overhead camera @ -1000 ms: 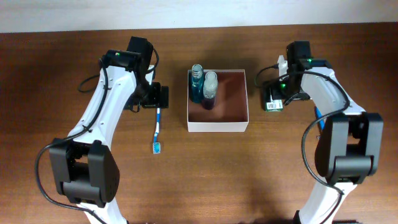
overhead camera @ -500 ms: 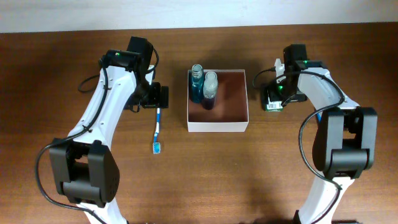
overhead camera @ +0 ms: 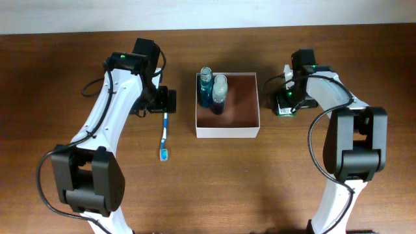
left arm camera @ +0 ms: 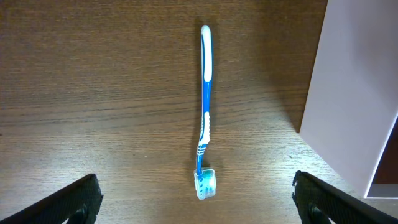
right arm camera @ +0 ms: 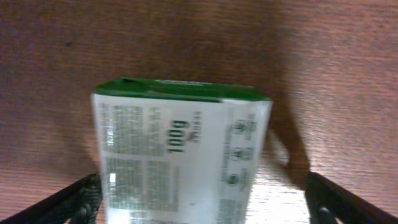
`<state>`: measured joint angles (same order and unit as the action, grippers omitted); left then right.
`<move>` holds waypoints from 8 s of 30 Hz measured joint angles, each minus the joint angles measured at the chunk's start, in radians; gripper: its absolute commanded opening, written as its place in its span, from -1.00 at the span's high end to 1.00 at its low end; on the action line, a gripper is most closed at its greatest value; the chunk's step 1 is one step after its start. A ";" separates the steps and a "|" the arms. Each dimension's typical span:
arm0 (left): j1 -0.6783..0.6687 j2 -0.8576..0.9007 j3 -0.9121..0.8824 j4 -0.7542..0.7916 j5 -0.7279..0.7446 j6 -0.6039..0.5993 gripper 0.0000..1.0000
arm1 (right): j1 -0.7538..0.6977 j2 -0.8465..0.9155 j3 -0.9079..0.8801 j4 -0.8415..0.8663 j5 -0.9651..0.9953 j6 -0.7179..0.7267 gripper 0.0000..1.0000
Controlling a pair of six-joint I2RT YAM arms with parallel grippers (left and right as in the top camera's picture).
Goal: Pack container
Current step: 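Close the right gripper on the soap bar and lift it, then carry the soap bar into the box's right side and release, then move the right gripper over the blue razor, then grasp the blue razor handle with the right gripper and lift, then lower the razor into the box and open the right gripper, then move the right gripper over the teal toothpaste tube and grasp it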
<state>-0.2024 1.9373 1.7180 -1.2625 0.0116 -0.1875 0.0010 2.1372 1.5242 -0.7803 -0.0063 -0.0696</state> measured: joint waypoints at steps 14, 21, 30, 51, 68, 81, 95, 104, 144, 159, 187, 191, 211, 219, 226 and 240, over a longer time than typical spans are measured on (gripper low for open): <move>0.000 0.000 0.000 0.000 0.000 0.000 -0.99 | 0.019 0.000 0.001 0.007 0.010 0.000 0.31; 0.000 0.000 0.000 0.000 0.000 0.000 -0.99 | 0.019 0.000 0.022 -0.034 0.010 0.045 0.34; 0.000 0.000 0.000 0.000 0.000 0.000 -0.99 | 0.019 -0.004 0.356 -0.418 -0.018 0.097 0.28; 0.000 0.000 0.000 0.001 0.000 0.000 -0.99 | 0.196 -0.058 0.551 -0.535 -0.273 0.184 0.20; 0.000 0.000 0.000 0.000 0.000 0.000 -0.99 | 0.241 -0.058 0.378 -0.375 -0.278 0.244 -0.40; 0.000 0.000 0.000 0.000 0.000 0.000 -0.99 | 0.232 -0.058 0.377 -0.389 -0.253 0.249 -0.97; 0.000 0.000 0.000 0.000 0.000 0.000 -0.99 | -0.095 -0.057 0.571 -0.605 -0.187 0.169 -0.97; 0.000 0.000 0.000 0.000 0.000 0.000 -0.99 | -0.220 -0.057 0.493 -0.566 -0.045 0.103 -0.97; 0.000 0.000 0.000 0.000 0.000 0.000 -0.99 | -0.269 -0.055 -0.051 -0.216 0.064 -0.126 -0.98; 0.000 0.000 0.000 0.001 0.000 0.000 -0.99 | -0.346 -0.032 -0.050 -0.199 0.006 -0.153 -0.82; 0.000 0.000 0.000 0.001 0.000 0.000 -0.99 | -0.343 -0.005 0.367 -0.618 -0.260 -0.050 0.92; 0.000 0.000 0.000 0.000 0.000 0.000 -0.99 | -0.325 -0.004 0.513 -0.751 -0.423 -0.043 0.92; 0.000 0.000 0.000 0.000 0.000 0.000 -0.99 | 0.182 -0.004 0.608 -0.537 -0.374 0.216 0.13; 0.000 0.000 0.000 0.000 0.000 0.000 -0.99 | 0.200 -0.004 0.608 -0.523 -0.308 0.283 -0.08; 0.000 0.000 0.000 0.000 0.000 0.000 -0.99 | 0.103 -0.004 0.608 -0.518 -0.251 0.302 -0.49; 0.000 0.000 0.000 0.000 0.000 0.000 -0.99 | -0.165 0.039 0.608 -0.428 -0.141 0.018 -0.70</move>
<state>-0.2024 1.9373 1.7180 -1.2621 0.0116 -0.1875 -0.1638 2.1757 2.1323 -1.2083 -0.1471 -0.0517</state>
